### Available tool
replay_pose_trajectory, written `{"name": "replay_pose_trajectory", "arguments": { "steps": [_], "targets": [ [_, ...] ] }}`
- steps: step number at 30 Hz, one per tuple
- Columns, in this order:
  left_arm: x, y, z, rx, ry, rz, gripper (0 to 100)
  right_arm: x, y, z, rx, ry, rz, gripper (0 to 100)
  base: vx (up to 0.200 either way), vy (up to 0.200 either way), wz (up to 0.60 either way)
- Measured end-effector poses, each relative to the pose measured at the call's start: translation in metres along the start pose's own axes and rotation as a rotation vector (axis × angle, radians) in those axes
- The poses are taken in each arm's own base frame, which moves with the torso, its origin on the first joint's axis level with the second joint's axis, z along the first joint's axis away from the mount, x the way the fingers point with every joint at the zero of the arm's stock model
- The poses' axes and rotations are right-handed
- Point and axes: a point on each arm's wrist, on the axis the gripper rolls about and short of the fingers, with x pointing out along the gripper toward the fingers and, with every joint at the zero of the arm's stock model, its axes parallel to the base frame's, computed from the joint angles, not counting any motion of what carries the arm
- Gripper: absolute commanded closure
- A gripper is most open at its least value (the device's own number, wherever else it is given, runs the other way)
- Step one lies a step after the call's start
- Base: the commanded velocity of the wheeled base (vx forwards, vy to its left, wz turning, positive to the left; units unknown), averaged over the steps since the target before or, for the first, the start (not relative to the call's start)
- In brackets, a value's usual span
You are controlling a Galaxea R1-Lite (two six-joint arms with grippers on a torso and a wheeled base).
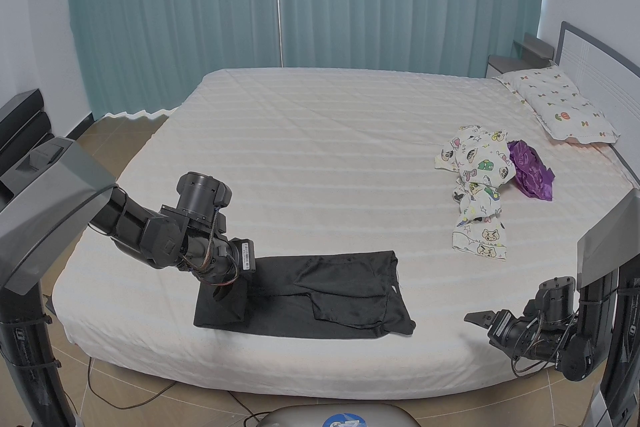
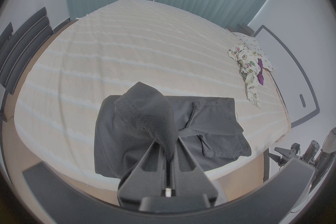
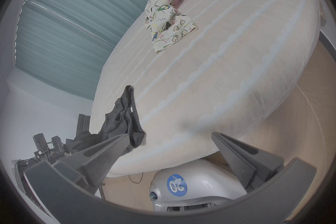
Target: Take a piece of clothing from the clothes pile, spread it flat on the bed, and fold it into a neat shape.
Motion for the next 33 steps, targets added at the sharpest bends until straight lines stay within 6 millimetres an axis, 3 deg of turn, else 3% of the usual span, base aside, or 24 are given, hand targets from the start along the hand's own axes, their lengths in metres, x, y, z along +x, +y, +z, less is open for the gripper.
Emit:
{"name": "replay_pose_trajectory", "arguments": {
  "steps": [11, 20, 33],
  "targets": [
    [0.0, -0.002, 0.001, 0.003, -0.005, -0.004, 100, 0.0, 0.0, 0.0, 0.0, -0.001, 0.001, 0, 0.0, 0.0, 0.0],
    [0.001, -0.016, 0.003, 0.008, -0.016, -0.029, 100, 0.0, 0.0, 0.0, 0.001, 0.0, 0.001, 0, 0.0, 0.0, 0.0],
    [0.006, -0.036, 0.006, 0.039, 0.022, -0.028, 100, 0.001, -0.001, 0.0, 0.003, 0.001, -0.001, 0, 0.0, -0.2, 0.0]
  ]
}}
